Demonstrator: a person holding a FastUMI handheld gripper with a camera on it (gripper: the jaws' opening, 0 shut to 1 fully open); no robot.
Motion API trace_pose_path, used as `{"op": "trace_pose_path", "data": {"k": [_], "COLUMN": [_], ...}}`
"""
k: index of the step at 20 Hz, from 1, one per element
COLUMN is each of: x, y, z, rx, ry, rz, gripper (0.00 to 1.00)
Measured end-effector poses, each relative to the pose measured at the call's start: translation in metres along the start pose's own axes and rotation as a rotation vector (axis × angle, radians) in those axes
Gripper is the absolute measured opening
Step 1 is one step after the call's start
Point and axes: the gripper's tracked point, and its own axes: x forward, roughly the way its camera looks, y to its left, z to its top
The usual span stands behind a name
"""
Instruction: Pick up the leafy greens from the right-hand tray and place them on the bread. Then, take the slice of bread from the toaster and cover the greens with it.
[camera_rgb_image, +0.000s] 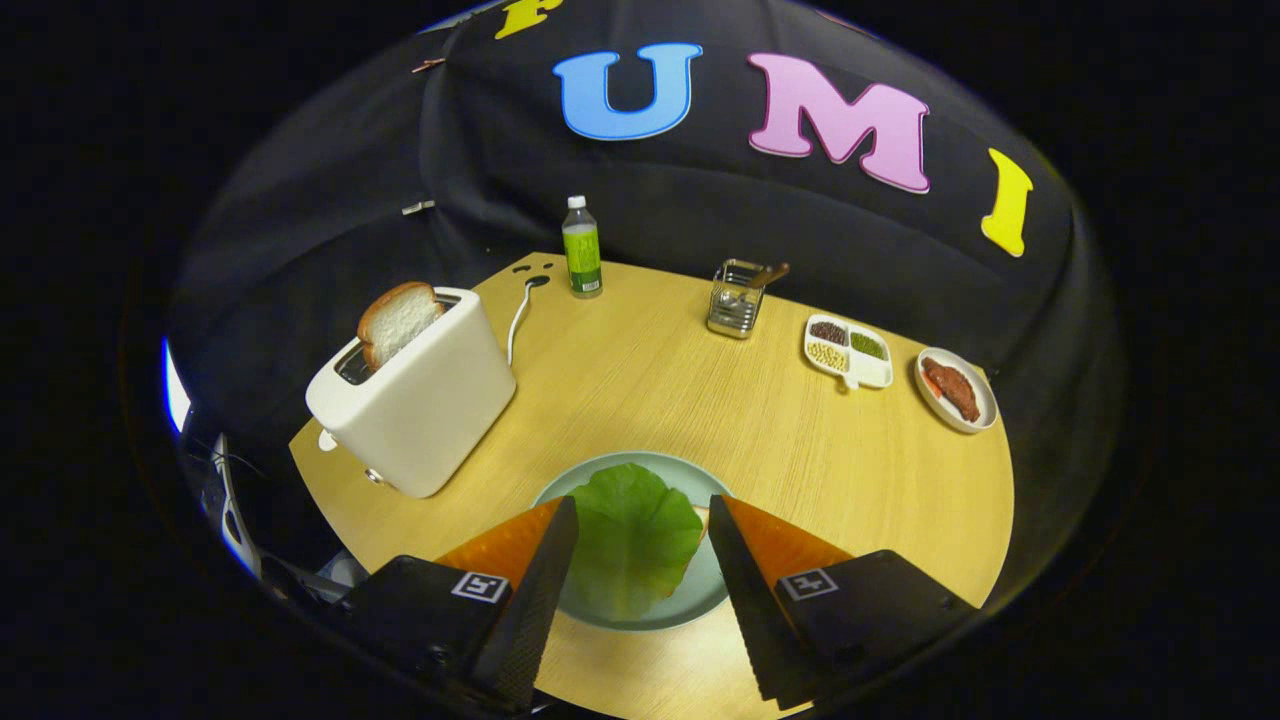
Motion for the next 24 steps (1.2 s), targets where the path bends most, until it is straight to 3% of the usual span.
{"op": "trace_pose_path", "data": {"k": [8,13,18,24], "x": [-0.124,-0.195,-0.21,-0.145], "y": [-0.012,0.016,0.098,0.188], "z": [0.091,0.148,0.191,0.206], "rx": [-0.149,-0.264,-0.293,-0.164], "ry": [-0.36,-0.575,-0.669,-0.533], "rz": [-0.093,-0.141,0.025,0.231], "gripper": [0.85,0.85,0.81,0.8]}}
